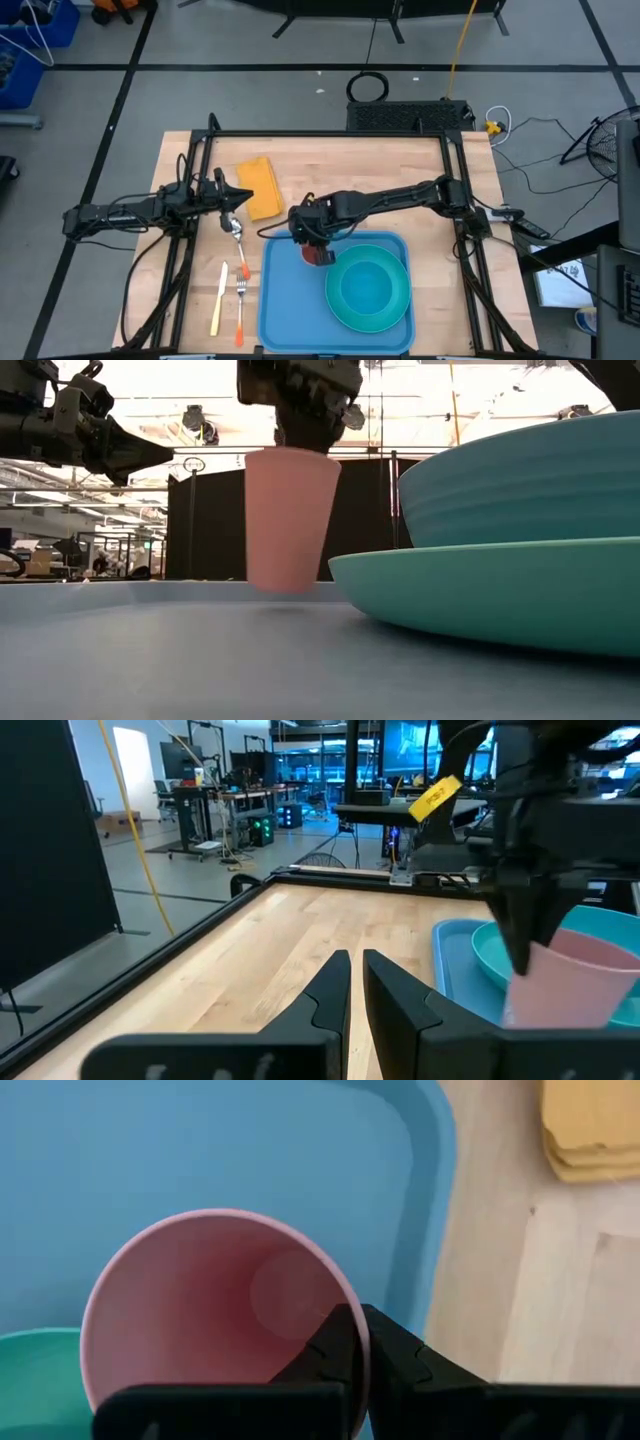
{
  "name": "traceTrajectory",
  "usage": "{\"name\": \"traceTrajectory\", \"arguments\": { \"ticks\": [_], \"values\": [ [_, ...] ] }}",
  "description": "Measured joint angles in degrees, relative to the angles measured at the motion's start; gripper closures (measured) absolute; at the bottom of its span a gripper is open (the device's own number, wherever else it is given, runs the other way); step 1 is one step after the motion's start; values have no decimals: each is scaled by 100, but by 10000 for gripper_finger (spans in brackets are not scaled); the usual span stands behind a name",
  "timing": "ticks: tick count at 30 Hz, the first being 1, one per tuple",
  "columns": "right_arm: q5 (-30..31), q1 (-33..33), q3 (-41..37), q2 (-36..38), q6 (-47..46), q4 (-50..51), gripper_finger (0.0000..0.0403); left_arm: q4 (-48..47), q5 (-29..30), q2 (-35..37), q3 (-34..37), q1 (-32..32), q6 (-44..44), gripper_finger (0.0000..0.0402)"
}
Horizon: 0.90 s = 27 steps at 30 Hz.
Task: Set up tray
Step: Put the pink cup on the blue serving tray to the top of the blue plate
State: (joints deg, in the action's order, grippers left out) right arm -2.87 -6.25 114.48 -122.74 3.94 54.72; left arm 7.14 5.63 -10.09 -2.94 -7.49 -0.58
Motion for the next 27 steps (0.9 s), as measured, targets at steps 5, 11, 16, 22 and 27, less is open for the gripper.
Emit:
{"name": "traceTrajectory", "arguments": {
  "ticks": [5,11,16,22,27],
  "values": [
    [-21,-43,-6,4,-26,47,403,1,24,-1,0,0,-5,371],
    [-26,-28,-192,0,-168,20,403,2,28,0,0,0,-63,371],
    [-54,-73,-365,3,-188,7,403,0,29,0,0,0,-65,371],
    [-201,-96,-501,15,-188,-165,403,1,29,-1,0,0,-70,371],
    [-206,-96,-566,22,-221,-219,403,0,29,0,0,0,-85,371]
  ]
}}
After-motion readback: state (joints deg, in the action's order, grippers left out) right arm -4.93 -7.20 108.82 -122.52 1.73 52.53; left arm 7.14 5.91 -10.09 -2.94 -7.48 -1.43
